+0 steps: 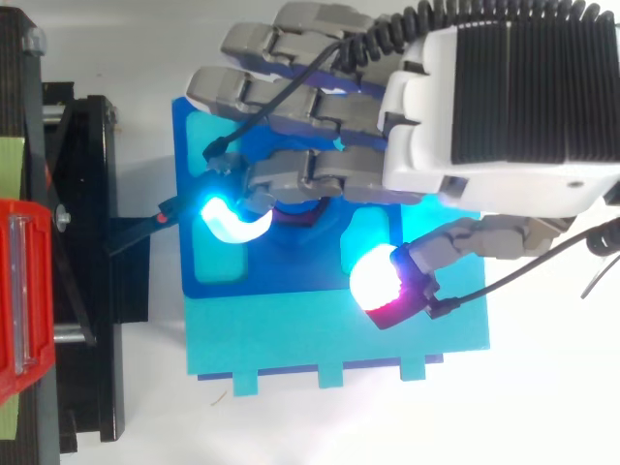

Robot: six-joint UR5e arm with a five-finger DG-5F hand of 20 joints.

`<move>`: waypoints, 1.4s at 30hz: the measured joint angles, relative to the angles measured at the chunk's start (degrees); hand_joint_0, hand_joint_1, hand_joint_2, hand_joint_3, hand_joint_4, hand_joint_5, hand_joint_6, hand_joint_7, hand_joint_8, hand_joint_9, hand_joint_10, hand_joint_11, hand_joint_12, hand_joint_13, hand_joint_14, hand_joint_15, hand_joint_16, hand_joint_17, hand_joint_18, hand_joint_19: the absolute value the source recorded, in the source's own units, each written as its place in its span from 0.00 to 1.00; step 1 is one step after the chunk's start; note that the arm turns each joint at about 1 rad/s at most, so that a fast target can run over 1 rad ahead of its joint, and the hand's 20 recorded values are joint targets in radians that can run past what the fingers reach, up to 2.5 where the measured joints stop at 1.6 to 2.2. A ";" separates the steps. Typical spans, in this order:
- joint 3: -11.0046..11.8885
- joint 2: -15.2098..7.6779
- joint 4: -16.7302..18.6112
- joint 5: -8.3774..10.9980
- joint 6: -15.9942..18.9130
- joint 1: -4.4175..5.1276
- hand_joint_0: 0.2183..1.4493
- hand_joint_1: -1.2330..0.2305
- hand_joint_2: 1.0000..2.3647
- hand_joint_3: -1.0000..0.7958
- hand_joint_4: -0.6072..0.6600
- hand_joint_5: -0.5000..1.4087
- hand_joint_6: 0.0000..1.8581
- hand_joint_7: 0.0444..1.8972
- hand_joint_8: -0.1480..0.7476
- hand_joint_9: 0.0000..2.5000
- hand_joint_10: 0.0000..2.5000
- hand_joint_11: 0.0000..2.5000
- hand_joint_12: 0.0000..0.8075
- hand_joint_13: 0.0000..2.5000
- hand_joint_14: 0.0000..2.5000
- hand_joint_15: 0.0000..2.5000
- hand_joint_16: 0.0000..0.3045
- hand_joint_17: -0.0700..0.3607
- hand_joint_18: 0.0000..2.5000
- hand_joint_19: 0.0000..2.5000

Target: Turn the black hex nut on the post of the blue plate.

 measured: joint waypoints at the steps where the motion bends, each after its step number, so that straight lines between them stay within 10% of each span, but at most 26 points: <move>1: 0.00 -0.32 0.12 -0.05 0.06 -0.05 0.23 0.17 0.00 0.28 0.44 0.10 0.27 0.31 0.28 0.00 0.00 0.00 0.35 0.00 0.00 0.00 0.13 0.37 0.00 0.00; 42: -3.77 -1.87 5.90 -0.82 0.81 -0.74 0.20 0.25 0.00 0.28 0.51 0.10 0.27 0.32 0.31 0.00 0.00 0.00 0.37 0.00 0.00 0.00 0.13 0.37 0.00 0.00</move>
